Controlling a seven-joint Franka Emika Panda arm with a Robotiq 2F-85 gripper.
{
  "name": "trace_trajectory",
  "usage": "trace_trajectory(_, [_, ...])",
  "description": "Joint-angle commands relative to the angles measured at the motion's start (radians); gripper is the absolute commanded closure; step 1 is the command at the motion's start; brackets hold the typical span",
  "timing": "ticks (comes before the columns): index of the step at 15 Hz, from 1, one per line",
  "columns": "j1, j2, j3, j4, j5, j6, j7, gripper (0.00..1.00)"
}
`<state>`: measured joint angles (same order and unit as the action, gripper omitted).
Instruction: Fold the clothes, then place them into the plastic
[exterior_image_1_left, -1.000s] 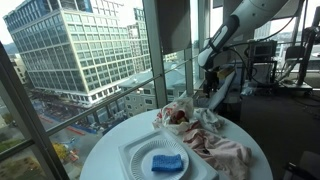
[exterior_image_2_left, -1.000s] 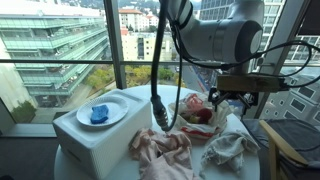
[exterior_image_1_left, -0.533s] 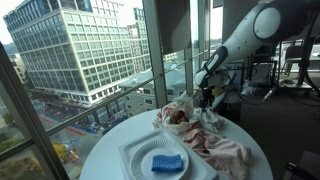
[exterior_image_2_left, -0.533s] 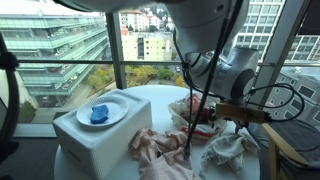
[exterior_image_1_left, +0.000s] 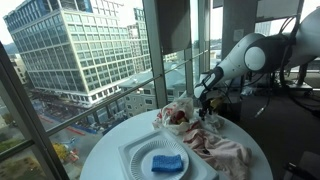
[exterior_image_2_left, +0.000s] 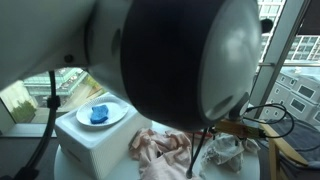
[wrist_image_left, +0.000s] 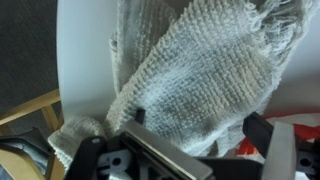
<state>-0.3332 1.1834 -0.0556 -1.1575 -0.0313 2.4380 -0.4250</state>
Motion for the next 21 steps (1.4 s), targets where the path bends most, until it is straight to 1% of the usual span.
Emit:
trace_trajectory(1, [-0.006, 0.09, -0.002, 0.143, -0.015, -0.063, 0.017, 0.25])
trace_trajectory(3, [-0.01, 0.093, 0.007, 0.153, -0.011, -0.073, 0.007, 0.41])
trace_trajectory(4, [-0.006, 0.093, 0.002, 0.16, -0.016, -0.09, 0.005, 0.51])
trace_trajectory(6, [-0.002, 0.088, -0.01, 0.166, -0.028, -0.115, 0.004, 0.64])
trace_trajectory(7, [-0.002, 0.08, -0.014, 0.163, -0.031, -0.127, 0.003, 0.73])
trace_trajectory(8, [0.002, 0.067, -0.024, 0.151, -0.041, -0.141, 0.005, 0.79])
trace_trajectory(9, [0.014, 0.05, -0.047, 0.136, -0.049, -0.166, 0.01, 0.88])
trace_trajectory(10, [0.02, 0.027, -0.06, 0.115, -0.064, -0.181, 0.012, 0.95])
trace_trajectory(11, [0.033, 0.003, -0.081, 0.098, -0.082, -0.215, 0.022, 0.99])
trace_trajectory(13, [0.063, -0.054, -0.127, 0.062, -0.121, -0.248, 0.05, 1.0])
trace_trajectory(14, [0.079, -0.086, -0.15, 0.046, -0.137, -0.27, 0.073, 0.98])
trace_trajectory(16, [0.118, -0.166, -0.194, 0.003, -0.171, -0.273, 0.122, 0.98])
trace_trajectory(18, [0.139, -0.244, -0.206, -0.039, -0.176, -0.259, 0.139, 0.98])
trace_trajectory(21, [0.16, -0.386, -0.194, -0.139, -0.16, -0.211, 0.123, 0.98])
